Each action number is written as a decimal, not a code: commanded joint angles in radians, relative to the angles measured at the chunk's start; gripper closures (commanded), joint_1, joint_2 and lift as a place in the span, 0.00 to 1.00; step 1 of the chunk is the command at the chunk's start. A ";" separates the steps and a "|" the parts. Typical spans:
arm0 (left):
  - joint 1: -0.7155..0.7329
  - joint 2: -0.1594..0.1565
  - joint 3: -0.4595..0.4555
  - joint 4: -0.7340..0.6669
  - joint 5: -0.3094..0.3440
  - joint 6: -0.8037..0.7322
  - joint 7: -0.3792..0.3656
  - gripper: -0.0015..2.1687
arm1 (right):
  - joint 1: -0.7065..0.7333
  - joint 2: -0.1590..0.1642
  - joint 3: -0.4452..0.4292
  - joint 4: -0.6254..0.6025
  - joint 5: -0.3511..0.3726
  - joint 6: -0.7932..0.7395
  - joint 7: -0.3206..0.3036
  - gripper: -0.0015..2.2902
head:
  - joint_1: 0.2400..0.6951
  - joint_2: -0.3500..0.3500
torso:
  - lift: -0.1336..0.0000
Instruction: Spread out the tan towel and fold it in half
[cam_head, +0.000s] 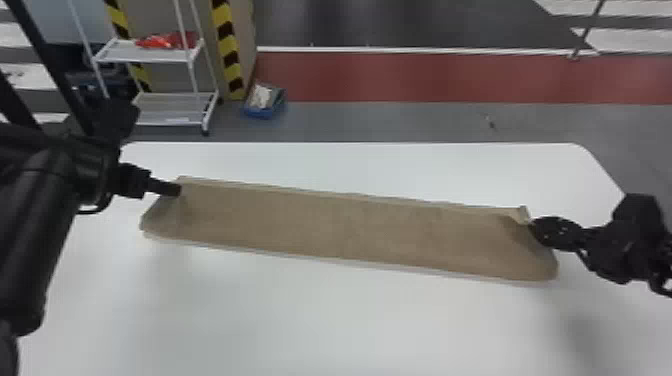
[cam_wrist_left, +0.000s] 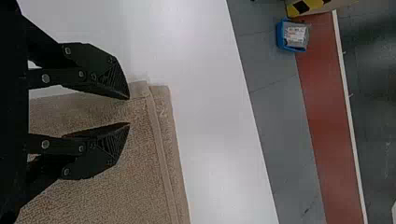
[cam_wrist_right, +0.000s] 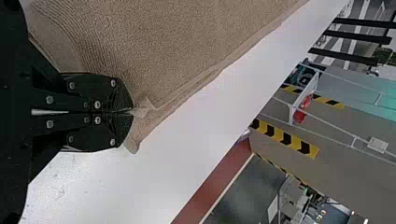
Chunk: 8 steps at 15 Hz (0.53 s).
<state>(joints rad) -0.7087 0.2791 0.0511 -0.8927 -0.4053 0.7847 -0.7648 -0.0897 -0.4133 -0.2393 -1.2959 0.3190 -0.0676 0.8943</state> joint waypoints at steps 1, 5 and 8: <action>0.000 0.000 0.006 0.001 -0.004 0.000 0.005 0.39 | 0.007 0.001 -0.003 -0.013 0.000 0.009 0.003 0.62 | 1.00 0.49 | 0.07; 0.000 0.003 0.006 0.001 0.002 -0.021 0.048 0.34 | 0.016 0.001 -0.006 -0.019 0.000 0.018 0.006 0.62 | 1.00 0.50 | 0.07; 0.003 0.003 0.006 0.005 -0.009 -0.037 0.045 0.28 | 0.025 0.001 -0.012 -0.029 0.000 0.024 0.006 0.62 | 1.00 0.51 | 0.07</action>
<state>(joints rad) -0.7069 0.2821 0.0567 -0.8899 -0.4120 0.7491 -0.7178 -0.0692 -0.4131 -0.2476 -1.3208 0.3185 -0.0455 0.9004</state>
